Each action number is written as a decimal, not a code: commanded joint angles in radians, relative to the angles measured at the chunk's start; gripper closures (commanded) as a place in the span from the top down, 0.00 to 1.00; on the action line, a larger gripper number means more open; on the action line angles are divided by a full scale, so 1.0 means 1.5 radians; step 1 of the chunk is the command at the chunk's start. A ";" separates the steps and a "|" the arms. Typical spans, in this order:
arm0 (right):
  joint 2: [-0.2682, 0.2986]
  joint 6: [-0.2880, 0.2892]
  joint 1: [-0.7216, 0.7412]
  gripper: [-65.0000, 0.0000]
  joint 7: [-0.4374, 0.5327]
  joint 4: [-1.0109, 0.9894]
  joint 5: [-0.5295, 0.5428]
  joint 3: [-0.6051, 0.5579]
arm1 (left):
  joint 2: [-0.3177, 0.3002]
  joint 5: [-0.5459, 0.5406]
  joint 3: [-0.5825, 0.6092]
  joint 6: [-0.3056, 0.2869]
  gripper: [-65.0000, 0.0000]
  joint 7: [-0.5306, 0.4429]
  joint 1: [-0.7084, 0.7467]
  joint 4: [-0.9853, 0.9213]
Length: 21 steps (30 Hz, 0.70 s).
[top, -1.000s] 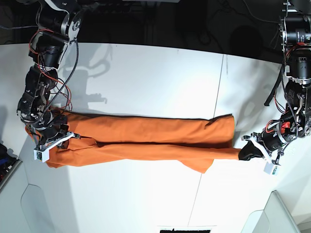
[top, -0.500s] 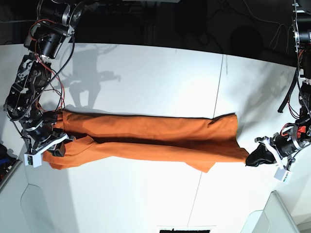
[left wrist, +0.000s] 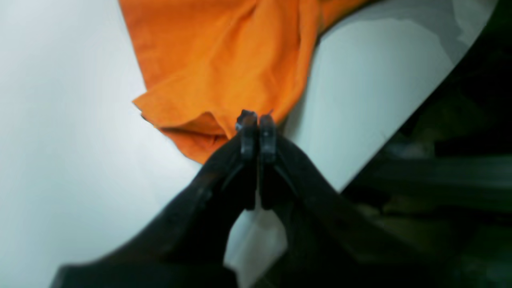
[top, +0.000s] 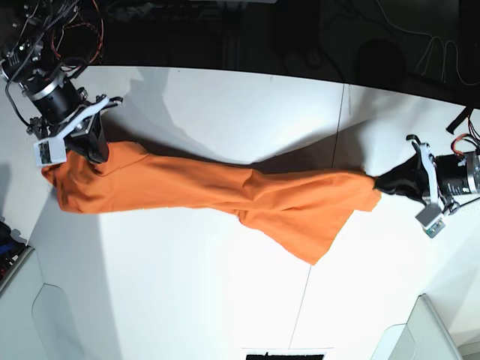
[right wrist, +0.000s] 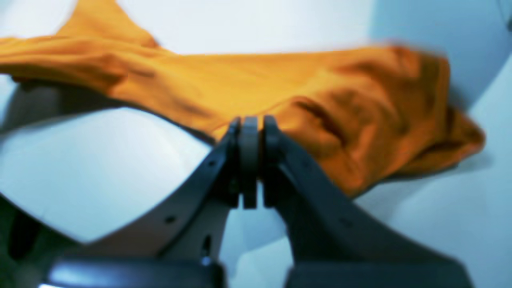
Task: Layout the t-shirt on the table in an organized manner, then fold the t-shirt properly
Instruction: 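Release the orange shirt ends and lift both grippers away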
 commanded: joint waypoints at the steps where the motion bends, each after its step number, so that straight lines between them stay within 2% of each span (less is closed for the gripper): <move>1: 0.004 0.004 -0.023 0.00 0.011 0.022 0.012 0.003 | -0.015 -0.013 -0.008 -0.003 0.00 -0.011 0.002 0.014; 5: 0.004 0.004 -0.088 0.00 0.010 0.037 0.009 0.003 | -0.015 -0.004 -0.008 -0.003 0.00 0.003 0.031 0.015; 8: 0.004 0.004 -0.110 0.00 0.002 0.036 -0.006 0.003 | -0.015 0.000 -0.008 -0.003 0.01 0.036 0.040 0.013; 10: 0.004 0.004 -0.111 0.27 -0.001 0.036 -0.009 0.003 | -0.015 0.000 -0.008 -0.003 0.14 0.054 0.043 0.008; 12: 0.004 0.004 -0.111 0.44 0.006 0.036 -0.005 0.007 | -0.015 0.004 -0.008 -0.003 0.29 0.054 0.044 -0.003; 14: 0.004 -0.004 -0.110 0.46 0.017 0.037 -0.002 0.020 | -0.015 0.004 -0.009 -0.003 0.36 0.045 0.043 -0.014; 18: 0.004 -0.025 -0.102 0.46 0.018 0.037 0.030 0.083 | -0.014 0.004 -0.039 -0.003 0.36 -0.018 0.041 -0.014; 21: 0.002 -0.031 -0.104 0.46 -0.008 0.037 0.056 0.135 | 0.011 0.030 -0.075 -0.003 0.36 -0.061 0.021 -0.014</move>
